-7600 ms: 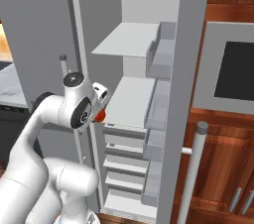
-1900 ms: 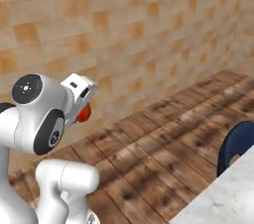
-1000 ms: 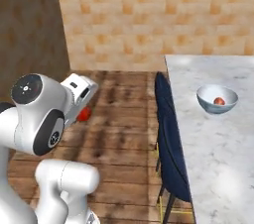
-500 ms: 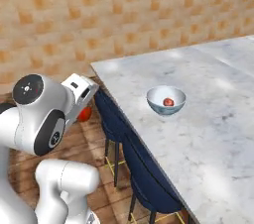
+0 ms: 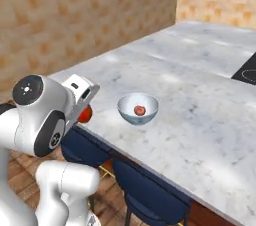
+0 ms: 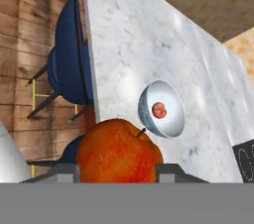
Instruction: Retrieve the peach and apple from the fridge and place them into the bowl on the dining table.
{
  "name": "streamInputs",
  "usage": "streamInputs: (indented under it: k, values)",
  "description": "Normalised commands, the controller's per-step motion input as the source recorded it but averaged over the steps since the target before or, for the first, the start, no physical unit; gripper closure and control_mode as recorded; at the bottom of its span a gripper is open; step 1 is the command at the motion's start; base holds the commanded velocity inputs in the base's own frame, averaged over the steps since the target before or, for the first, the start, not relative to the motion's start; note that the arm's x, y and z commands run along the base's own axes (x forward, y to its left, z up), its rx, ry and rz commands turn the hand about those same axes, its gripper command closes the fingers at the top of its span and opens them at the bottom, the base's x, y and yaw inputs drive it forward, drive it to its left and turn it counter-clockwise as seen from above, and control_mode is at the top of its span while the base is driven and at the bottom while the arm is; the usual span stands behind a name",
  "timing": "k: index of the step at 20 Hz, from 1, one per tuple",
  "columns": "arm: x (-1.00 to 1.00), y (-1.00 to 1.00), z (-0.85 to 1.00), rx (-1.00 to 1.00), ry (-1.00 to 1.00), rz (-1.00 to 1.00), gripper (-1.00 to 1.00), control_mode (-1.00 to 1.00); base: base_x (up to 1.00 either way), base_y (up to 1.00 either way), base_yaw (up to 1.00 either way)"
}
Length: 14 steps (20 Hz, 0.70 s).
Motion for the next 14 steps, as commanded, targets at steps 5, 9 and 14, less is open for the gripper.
streamInputs:
  k: [5,9,14]
  values:
    - [0.0,0.0,0.0,0.0,0.0,0.0,1.0,1.0,0.76,0.39,-0.75]
    - [0.0,0.0,0.0,0.0,0.0,0.0,1.0,1.0,0.63,0.25,-0.72]
    - [0.0,0.0,0.0,0.0,0.0,0.0,1.0,1.0,0.52,0.22,-0.67]
